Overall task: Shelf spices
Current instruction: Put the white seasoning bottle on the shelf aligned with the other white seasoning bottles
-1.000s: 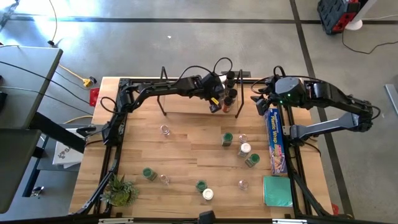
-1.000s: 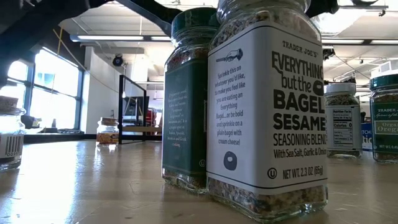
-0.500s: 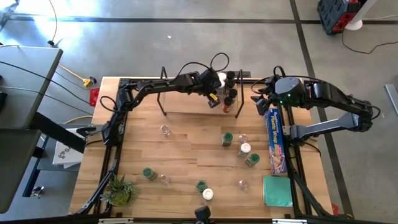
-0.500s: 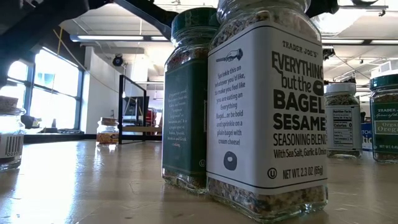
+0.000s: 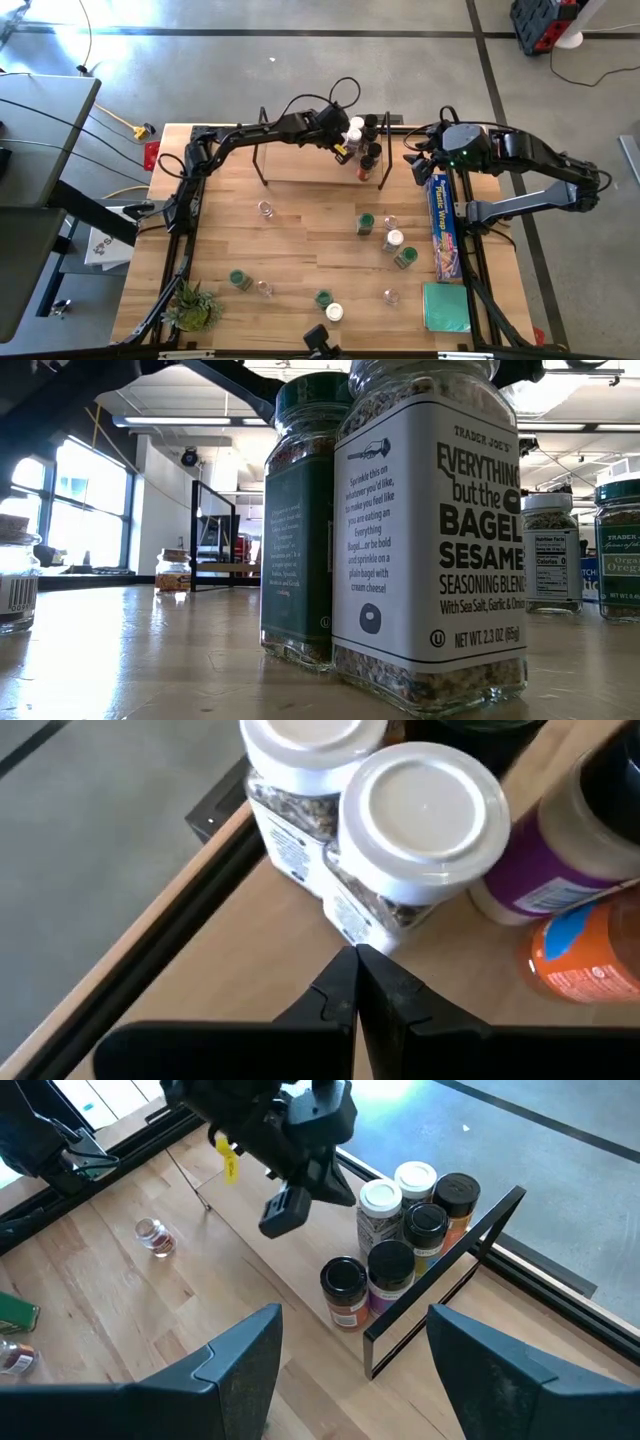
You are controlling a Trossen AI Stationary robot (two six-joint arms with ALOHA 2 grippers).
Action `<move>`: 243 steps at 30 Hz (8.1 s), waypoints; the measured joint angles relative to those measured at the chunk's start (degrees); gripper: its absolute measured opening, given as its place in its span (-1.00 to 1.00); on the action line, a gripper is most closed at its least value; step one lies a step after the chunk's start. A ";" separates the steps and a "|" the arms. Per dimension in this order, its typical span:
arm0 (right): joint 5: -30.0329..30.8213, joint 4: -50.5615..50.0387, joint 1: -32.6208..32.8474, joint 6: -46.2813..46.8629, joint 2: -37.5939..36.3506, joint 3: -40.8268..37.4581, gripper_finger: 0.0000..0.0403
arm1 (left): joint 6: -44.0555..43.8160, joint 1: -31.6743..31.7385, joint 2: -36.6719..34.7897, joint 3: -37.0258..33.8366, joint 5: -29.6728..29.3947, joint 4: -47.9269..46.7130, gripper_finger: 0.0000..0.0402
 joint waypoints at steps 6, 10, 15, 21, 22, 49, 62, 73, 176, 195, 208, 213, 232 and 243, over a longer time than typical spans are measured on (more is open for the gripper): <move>0.00 0.01 0.00 0.23 0.01 0.00 0.21 | 0.02 0.07 0.23 -0.04 1.92 2.58 -0.99; -0.07 0.05 -0.01 0.25 0.00 0.00 0.21 | 0.02 0.07 0.57 -0.04 1.83 2.35 -0.99; -0.25 0.14 0.01 0.45 0.00 0.00 0.21 | 0.04 0.22 0.54 -0.04 1.10 2.71 -0.99; -1.15 0.14 0.01 1.49 0.02 0.00 0.21 | 0.07 0.83 0.52 -0.04 0.97 6.03 -0.99; -1.22 0.14 -0.01 1.56 0.00 0.00 0.21 | 0.07 0.88 0.52 -0.04 0.94 6.11 -0.99; -41.39 -7.92 8.74 -36.95 4.93 0.04 0.21 | -1.85 -8.14 -23.81 -0.07 -8.52 -20.14 -0.99; -39.01 -9.85 12.14 -69.19 24.11 0.02 0.21 | -12.97 -18.35 -38.66 -0.07 -18.62 -42.61 -0.99; -41.89 -9.88 12.23 -70.24 32.40 0.00 0.21 | -15.62 -23.10 -42.97 -0.13 -23.84 -52.71 -0.99; -24.57 -20.35 3.62 -38.62 49.29 53.72 -0.05 | 5.32 -14.59 -41.27 -0.15 9.26 -30.64 -0.34; -24.57 -22.78 0.91 -41.31 50.56 58.58 -0.05 | 16.91 -12.38 -25.33 -0.17 19.45 -21.41 0.55; -25.27 -21.74 1.02 -38.80 50.53 58.58 -0.05 | 20.76 -12.04 -25.07 -0.17 23.64 -22.13 -0.05; -23.92 -20.76 0.26 -35.01 50.53 58.58 0.27 | 19.99 -12.01 -25.09 -0.17 22.43 -21.98 -0.05; -25.72 -4.54 -3.12 -26.90 38.17 39.92 0.56 | 3.52 -10.44 -41.05 -34.75 27.14 17.98 -0.05; -29.89 19.30 -3.66 -18.79 35.06 25.42 0.57 | 1.32 -10.71 -41.64 -36.37 27.38 19.02 -0.05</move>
